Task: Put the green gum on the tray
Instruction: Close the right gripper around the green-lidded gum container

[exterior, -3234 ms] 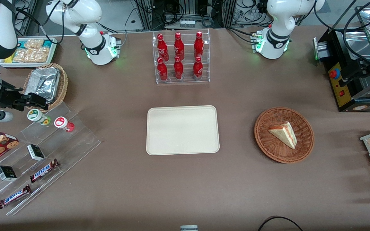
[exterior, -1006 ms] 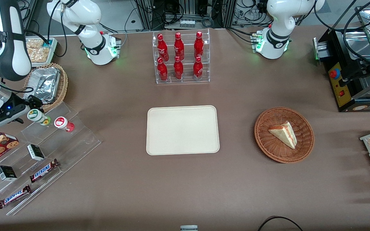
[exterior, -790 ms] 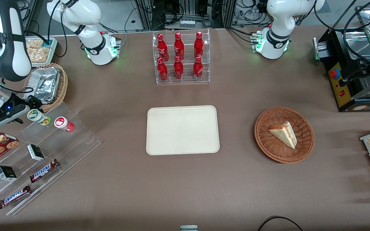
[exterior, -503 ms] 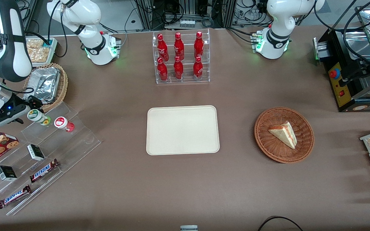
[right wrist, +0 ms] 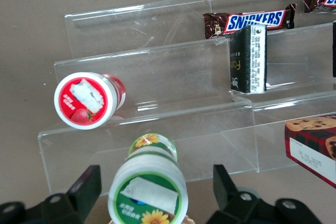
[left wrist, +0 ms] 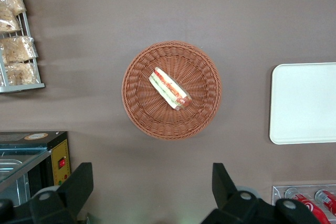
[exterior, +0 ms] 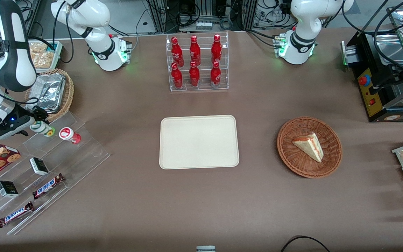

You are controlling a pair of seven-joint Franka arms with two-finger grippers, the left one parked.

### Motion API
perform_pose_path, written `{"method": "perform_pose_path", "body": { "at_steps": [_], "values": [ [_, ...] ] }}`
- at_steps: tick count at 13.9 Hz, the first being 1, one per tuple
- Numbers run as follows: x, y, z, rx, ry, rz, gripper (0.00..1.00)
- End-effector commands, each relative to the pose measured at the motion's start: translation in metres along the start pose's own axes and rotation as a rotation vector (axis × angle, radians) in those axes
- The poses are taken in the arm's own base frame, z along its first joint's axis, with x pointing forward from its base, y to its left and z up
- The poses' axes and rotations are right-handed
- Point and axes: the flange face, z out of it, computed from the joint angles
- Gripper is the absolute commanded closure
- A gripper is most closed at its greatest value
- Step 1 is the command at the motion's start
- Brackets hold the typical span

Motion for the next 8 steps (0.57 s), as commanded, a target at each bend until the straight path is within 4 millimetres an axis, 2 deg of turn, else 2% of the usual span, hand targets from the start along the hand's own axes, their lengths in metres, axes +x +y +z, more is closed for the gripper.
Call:
{"method": "perform_pose_path", "body": {
  "at_steps": [1, 2, 3, 4, 6, 8],
  "values": [
    [-0.001, -0.001, 0.001, 0.004, 0.020, 0.000, 0.45],
    [-0.001, -0.001, 0.001, 0.012, 0.022, 0.009, 0.73],
    [0.000, -0.001, 0.004, 0.029, 0.025, 0.024, 0.96],
    [0.001, -0.002, 0.005, 0.042, 0.027, 0.032, 1.00],
    [0.002, 0.000, 0.000, 0.049, 0.025, 0.034, 1.00],
    [0.008, 0.003, -0.014, 0.068, 0.014, 0.031, 1.00]
  ]
}}
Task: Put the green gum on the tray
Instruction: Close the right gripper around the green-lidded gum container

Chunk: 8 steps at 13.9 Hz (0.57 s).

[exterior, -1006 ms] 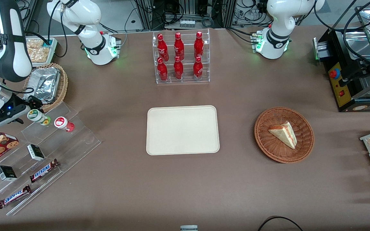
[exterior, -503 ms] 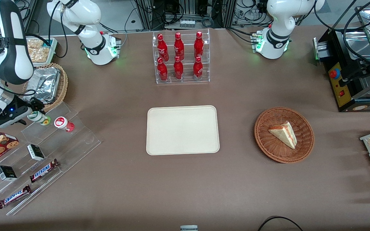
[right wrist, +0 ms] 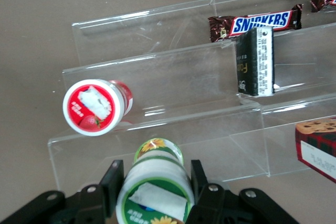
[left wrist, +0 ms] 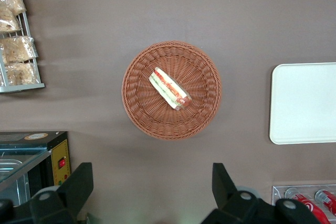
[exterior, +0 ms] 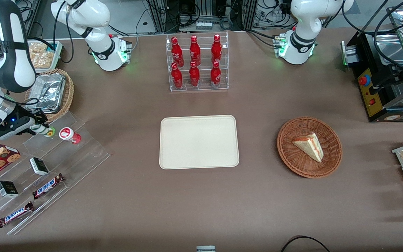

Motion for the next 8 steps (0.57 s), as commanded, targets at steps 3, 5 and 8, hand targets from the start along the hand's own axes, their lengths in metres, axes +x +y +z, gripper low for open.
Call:
{"method": "perform_pose_path", "body": {
  "at_steps": [3, 5, 8],
  "values": [
    [0.017, 0.008, -0.041, 0.040, -0.005, -0.010, 1.00],
    [0.027, 0.008, -0.062, 0.051, -0.011, -0.021, 1.00],
    [0.048, -0.001, -0.093, 0.063, -0.019, -0.025, 1.00]
  ]
}}
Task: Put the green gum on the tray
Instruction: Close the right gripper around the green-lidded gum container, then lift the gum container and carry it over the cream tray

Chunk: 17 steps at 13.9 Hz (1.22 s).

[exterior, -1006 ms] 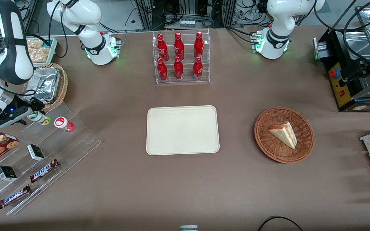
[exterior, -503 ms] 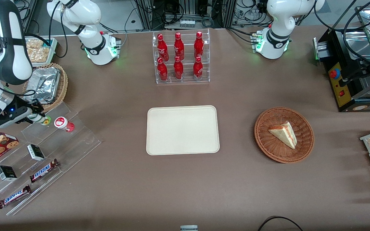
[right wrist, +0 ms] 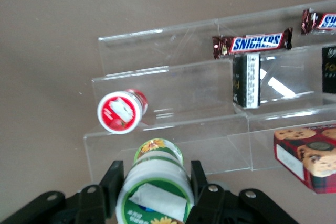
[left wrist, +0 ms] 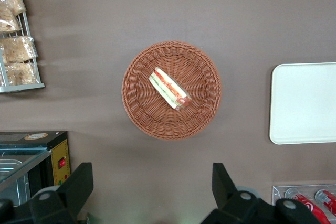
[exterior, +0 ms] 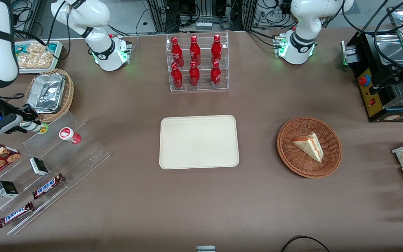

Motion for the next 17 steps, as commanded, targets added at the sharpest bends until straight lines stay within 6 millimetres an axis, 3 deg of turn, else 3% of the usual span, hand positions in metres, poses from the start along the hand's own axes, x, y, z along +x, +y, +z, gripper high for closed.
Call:
{"method": "perform_pose_path", "body": {
  "at_steps": [1, 4, 8, 13, 17],
  "values": [
    [0.025, -0.011, -0.033, 0.026, 0.003, 0.010, 1.00],
    [0.057, -0.042, -0.054, 0.043, -0.017, 0.037, 1.00],
    [0.109, -0.113, -0.061, 0.052, -0.042, 0.115, 1.00],
    [0.169, -0.223, -0.054, 0.039, -0.057, 0.238, 1.00],
    [0.211, -0.301, -0.033, 0.015, -0.068, 0.339, 1.00]
  ]
}}
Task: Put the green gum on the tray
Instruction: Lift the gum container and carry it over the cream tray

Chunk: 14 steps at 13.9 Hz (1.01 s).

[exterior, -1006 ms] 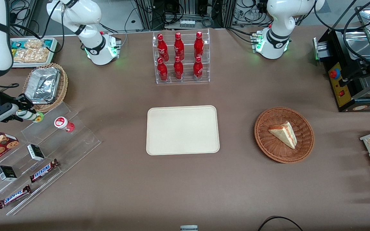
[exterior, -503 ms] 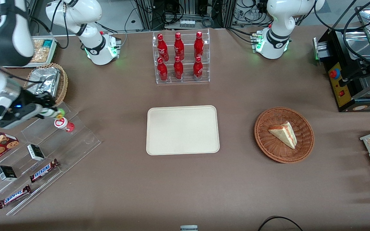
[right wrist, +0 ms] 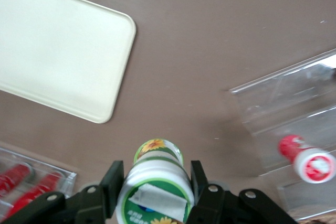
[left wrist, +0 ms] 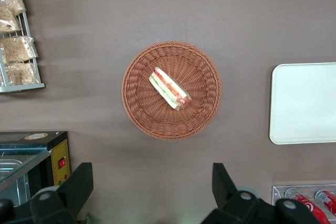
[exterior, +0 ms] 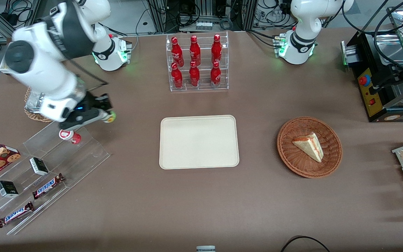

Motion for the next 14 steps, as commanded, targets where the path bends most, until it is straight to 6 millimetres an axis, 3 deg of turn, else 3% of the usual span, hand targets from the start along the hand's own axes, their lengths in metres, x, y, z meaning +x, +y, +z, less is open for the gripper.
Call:
{"method": "perform_pose_path", "body": {
  "at_steps": [1, 3, 7, 10, 12, 14],
  "values": [
    [0.023, -0.048, 0.010, -0.007, 0.011, 0.081, 1.00],
    [0.035, -0.103, 0.025, -0.016, 0.026, 0.116, 1.00],
    [0.056, -0.180, 0.074, -0.021, 0.064, 0.197, 1.00],
    [0.064, -0.217, 0.118, -0.023, 0.088, 0.233, 1.00],
    [0.071, -0.227, 0.141, -0.015, 0.110, 0.275, 1.00],
    [0.072, -0.248, 0.177, -0.032, 0.132, 0.278, 1.00]
  ]
}}
